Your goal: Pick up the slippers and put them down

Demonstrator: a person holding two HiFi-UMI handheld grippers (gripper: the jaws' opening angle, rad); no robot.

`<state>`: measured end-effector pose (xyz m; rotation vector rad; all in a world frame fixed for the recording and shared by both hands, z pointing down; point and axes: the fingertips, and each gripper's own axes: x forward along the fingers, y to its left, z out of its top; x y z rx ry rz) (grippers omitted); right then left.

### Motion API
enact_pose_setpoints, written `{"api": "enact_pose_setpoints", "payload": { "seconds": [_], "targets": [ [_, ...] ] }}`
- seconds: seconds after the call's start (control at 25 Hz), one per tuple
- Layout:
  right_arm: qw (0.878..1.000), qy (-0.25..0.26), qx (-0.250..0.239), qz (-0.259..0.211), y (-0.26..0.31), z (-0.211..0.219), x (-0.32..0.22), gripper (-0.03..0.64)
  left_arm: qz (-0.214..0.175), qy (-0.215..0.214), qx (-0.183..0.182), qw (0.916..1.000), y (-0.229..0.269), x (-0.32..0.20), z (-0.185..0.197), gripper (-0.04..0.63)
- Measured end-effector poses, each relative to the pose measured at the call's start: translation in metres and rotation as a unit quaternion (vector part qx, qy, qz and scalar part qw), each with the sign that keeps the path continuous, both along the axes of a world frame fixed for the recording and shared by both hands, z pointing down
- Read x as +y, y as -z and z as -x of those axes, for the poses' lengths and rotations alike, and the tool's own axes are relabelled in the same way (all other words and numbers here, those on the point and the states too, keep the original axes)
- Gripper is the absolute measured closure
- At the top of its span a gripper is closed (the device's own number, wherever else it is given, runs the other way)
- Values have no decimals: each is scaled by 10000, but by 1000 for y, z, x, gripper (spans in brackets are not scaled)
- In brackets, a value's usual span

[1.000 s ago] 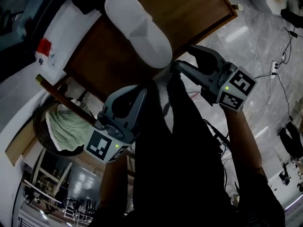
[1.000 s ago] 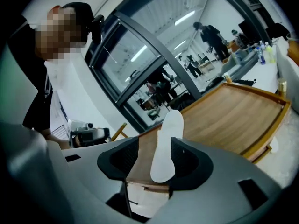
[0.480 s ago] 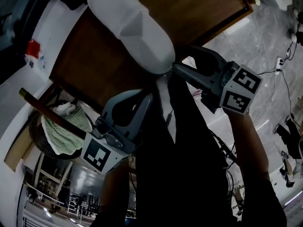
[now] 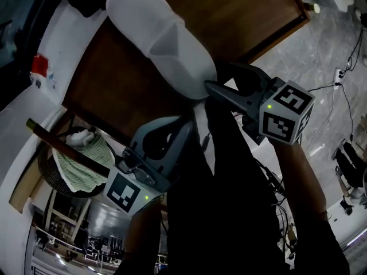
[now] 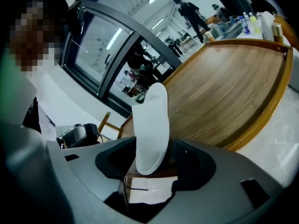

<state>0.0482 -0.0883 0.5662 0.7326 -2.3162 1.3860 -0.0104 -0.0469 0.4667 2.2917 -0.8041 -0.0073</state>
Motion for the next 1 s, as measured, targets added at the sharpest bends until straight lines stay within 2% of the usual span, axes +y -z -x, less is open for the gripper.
{"api": "enact_pose_setpoints", "payload": {
  "seconds": [0.16, 0.4, 0.56, 0.6, 0.64, 0.84, 1.0],
  "targets": [
    [9993, 162, 336, 81, -5, 3, -2, 393, 14, -84, 105, 9999, 3, -4, -2, 584],
    [9929, 698, 961, 41, -14, 8, 2, 394, 16, -48, 126, 9999, 3, -13, 11, 584],
    [9887, 963, 1141, 97, -19, 19, 5, 398, 74, 24, 130, 9999, -1, -19, 21, 584],
    [9884, 1025, 1115, 138, -19, 23, 7, 419, 87, 34, 138, 9999, -2, -20, 22, 584],
    [9887, 1051, 1050, 208, -19, 25, 9, 485, 94, 34, 147, 9998, -2, -21, 23, 584],
    [9942, 677, 430, 711, -15, 26, 12, 536, 88, -28, 179, 9998, -2, -21, 27, 584],
    [9964, 393, 79, 751, -7, 21, 11, 558, 80, 10, 151, 9999, -4, -18, 31, 584]
  ]
}}
